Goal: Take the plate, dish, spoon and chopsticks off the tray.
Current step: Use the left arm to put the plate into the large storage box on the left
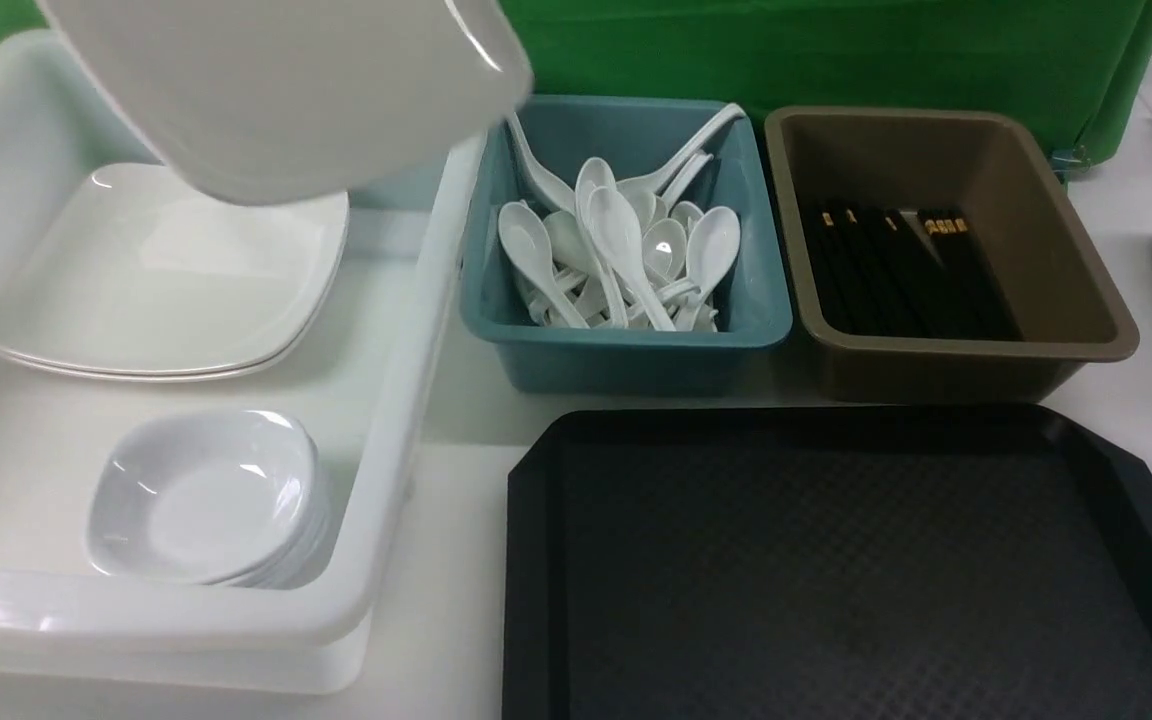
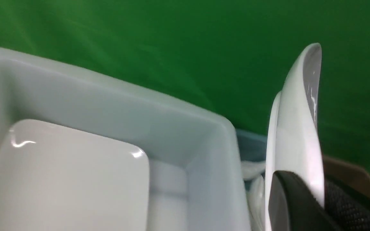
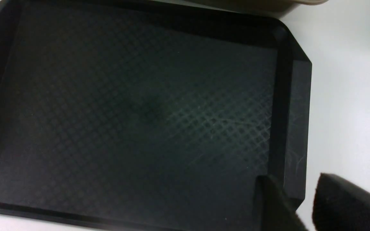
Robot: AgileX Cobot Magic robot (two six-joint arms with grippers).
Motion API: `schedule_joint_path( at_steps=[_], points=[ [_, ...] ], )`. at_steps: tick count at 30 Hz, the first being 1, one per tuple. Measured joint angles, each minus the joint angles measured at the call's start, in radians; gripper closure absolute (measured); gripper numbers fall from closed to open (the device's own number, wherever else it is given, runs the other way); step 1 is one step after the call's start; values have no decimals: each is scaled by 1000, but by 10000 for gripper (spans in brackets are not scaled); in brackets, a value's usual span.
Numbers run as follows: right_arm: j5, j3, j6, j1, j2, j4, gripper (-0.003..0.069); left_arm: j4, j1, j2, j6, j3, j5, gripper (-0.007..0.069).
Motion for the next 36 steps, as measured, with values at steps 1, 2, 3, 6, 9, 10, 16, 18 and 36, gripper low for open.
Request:
schedule_joint_path(
  at_steps=[1,2,3,6,9,10,16,18,36],
  points=[
    [0,0,0,0,0,0,419,-67,72,-4,39,41,-22,603],
    [0,0,0,0,0,0,419,-105,108,-4,54,71,-40,603],
    [0,0,0,0,0,0,419,-152,145,-5,80,115,-68,603],
    [-2,0,0,0,0,0,419,-285,208,-5,156,283,-185,602],
    [-2,0,0,0,0,0,419,-408,214,1,262,435,-316,599],
    [-2,0,0,0,0,0,419,-461,211,7,307,485,-361,597],
    [-14,0,6,0,0,0,419,-683,194,98,472,598,-487,595],
    [-19,0,6,0,0,0,419,-756,194,154,511,603,-488,595],
    [-40,0,53,0,0,0,419,-945,192,384,704,604,-449,519]
  ],
)
